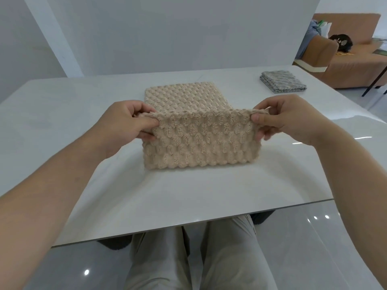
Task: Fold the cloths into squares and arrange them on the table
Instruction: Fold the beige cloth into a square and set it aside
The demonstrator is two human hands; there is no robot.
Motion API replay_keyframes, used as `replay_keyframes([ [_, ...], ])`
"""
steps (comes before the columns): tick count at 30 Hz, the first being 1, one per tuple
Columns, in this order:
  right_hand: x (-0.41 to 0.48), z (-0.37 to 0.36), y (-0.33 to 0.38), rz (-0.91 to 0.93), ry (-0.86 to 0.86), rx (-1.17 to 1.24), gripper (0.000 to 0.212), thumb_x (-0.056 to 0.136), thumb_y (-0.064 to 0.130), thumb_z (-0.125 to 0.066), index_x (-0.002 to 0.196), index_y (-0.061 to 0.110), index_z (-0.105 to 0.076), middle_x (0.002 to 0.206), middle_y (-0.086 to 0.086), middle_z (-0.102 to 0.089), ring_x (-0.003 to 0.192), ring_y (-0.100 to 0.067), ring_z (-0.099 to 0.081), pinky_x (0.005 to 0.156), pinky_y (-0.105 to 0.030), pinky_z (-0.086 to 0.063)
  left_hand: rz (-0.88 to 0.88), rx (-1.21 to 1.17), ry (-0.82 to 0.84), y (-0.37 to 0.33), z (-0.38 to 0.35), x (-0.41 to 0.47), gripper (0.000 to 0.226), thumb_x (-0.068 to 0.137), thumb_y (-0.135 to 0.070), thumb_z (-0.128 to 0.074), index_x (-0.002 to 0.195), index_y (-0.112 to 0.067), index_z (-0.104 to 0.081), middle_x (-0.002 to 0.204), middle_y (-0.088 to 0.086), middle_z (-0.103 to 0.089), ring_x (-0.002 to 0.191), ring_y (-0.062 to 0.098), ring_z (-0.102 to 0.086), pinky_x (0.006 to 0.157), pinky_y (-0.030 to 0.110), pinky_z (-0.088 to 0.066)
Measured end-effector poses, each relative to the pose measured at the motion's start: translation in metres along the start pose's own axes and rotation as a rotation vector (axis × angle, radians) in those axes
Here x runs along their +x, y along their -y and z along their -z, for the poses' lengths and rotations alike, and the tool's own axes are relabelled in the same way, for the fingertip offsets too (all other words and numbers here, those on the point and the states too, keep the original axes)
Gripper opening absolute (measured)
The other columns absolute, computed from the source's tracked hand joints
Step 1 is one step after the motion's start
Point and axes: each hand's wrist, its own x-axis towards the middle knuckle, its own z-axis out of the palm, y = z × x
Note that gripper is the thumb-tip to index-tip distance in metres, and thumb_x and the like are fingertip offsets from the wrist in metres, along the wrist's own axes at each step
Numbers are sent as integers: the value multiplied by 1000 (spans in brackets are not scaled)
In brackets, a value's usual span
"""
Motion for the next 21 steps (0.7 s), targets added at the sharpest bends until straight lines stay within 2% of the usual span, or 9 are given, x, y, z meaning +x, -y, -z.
replay_keyframes([
  [2, -4, 3, 1, 47, -51, 40, 20, 87, 12, -74, 102, -2, -69, 85, -24, -74, 77, -34, -74, 74, -39, -63, -113, 50, -61, -2, 0, -5, 18, 83, -3, -80, 97, -12, -72, 95, 21, -68, 74, 19, -71, 74, 23, -60],
  [4, -12, 4, 1, 105, -95, 52, 19, 88, 11, -73, 103, -1, -69, 88, -20, -75, 85, -35, -75, 84, -43, -61, -250, 143, -129, -3, -2, -16, 20, 78, -8, -85, 89, -19, -73, 79, 3, -67, 63, 7, -59, 62, 14, -51],
  [6, -23, 4, -3, 143, -142, 36, 19, 87, 13, -75, 102, 3, -71, 89, -16, -76, 82, -28, -75, 81, -43, -59, -343, 185, -159, 3, -7, -29, 20, 76, -10, -86, 86, -22, -73, 75, -6, -67, 61, 4, -53, 60, 14, -46],
  [7, -29, 2, -8, 141, -167, -6, 19, 84, 18, -78, 100, 8, -73, 87, -13, -76, 73, -23, -73, 72, -40, -58, -375, 211, -160, 10, -11, -37, 20, 75, -11, -87, 85, -22, -73, 77, -7, -69, 63, 4, -55, 62, 14, -46],
  [9, -42, -5, -24, 113, -176, -117, 22, 77, 35, -81, 95, 23, -76, 86, -7, -77, 65, -29, -67, 60, -41, -53, -431, 305, -128, 28, -18, -50, 21, 74, -14, -88, 86, -25, -74, 83, -8, -71, 71, 4, -60, 67, 13, -45],
  [11, -53, -15, -41, 58, -133, -218, 18, 76, 34, -83, 93, 31, -77, 91, 2, -77, 80, -33, -70, 76, -49, -56, -464, 386, -47, 49, -25, -61, 24, 73, -16, -89, 86, -29, -75, 87, -11, -70, 80, 8, -63, 70, 15, -47],
  [15, -74, -31, -62, -27, -61, -318, 18, 79, 27, -84, 93, 35, -77, 103, 24, -73, 98, 3, -67, 94, -24, -49, -498, 455, 91, 71, -34, -77, 24, 75, -12, -87, 87, -29, -76, 96, -14, -69, 94, 8, -66, 81, 18, -49],
  [19, -82, -35, -67, -35, -125, -321, 18, 78, 27, -84, 93, 35, -77, 105, 26, -73, 105, 8, -64, 100, -21, -44, -538, 577, 131, 76, -37, -82, 21, 78, -10, -81, 90, -26, -73, 102, -16, -66, 99, 5, -64, 88, 17, -48],
  [21, -85, -38, -67, -11, -146, -384, 17, 78, 28, -83, 90, 38, -76, 104, 27, -72, 106, 10, -61, 97, -10, -39, -537, 632, 148, 77, -39, -83, 18, 80, -14, -78, 92, -26, -71, 102, -16, -67, 99, 4, -63, 90, 24, -49],
])
